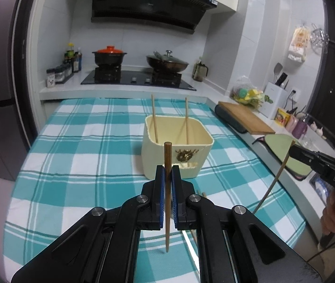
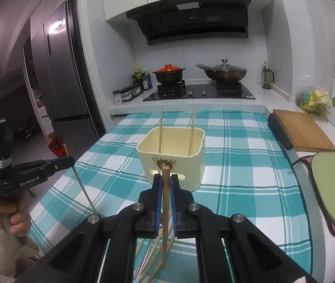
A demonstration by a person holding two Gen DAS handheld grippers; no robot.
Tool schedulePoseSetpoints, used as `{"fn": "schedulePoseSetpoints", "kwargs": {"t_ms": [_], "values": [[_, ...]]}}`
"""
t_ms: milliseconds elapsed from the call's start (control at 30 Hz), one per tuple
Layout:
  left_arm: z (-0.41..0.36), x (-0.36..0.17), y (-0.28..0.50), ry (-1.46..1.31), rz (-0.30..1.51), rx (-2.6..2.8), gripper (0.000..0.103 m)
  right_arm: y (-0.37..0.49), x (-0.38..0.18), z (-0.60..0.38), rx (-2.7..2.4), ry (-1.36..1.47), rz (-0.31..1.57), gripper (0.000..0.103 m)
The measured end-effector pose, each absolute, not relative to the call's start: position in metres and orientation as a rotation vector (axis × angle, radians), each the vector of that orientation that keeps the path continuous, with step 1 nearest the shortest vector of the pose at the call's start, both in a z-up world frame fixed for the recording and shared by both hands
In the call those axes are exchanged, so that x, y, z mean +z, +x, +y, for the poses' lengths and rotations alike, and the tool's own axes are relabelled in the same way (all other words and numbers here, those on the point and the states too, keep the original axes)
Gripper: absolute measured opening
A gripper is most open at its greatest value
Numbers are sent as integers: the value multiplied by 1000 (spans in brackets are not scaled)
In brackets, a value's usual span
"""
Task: Organize utensils
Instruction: 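Lift both chopsticks over the cream holder, drop them in, open both tools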
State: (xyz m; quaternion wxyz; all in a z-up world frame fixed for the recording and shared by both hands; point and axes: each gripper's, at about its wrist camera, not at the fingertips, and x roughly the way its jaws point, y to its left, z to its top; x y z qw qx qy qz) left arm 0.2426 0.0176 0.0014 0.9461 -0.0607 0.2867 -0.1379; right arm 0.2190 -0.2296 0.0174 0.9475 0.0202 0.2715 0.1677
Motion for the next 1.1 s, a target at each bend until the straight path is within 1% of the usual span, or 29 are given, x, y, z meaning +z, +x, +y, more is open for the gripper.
{"fn": "schedulePoseSetpoints", "kwargs": {"t_ms": [167, 300, 433, 567, 667, 733, 833, 1100], "values": [[19, 34, 246, -135, 524, -293, 4, 219, 46, -223, 316, 23, 450, 7], [19, 76, 259, -126, 447, -288, 4, 237, 78, -221, 316, 18, 383, 7], [14, 114, 286, -117, 356, -268, 4, 267, 113, -217, 324, 24, 323, 7], [1, 130, 326, -106, 331, -256, 4, 301, 136, -207, 318, -1, 253, 7], [-14, 122, 361, -100, 364, -250, 4, 330, 139, -201, 318, -19, 238, 7], [-22, 109, 384, -103, 410, -257, 4, 349, 132, -197, 320, -24, 263, 7], [-32, 84, 411, -116, 489, -269, 4, 382, 113, -196, 330, 0, 352, 7], [-47, 4, 468, -132, 688, -262, 4, 455, 33, -196, 345, 68, 615, 7]]}}
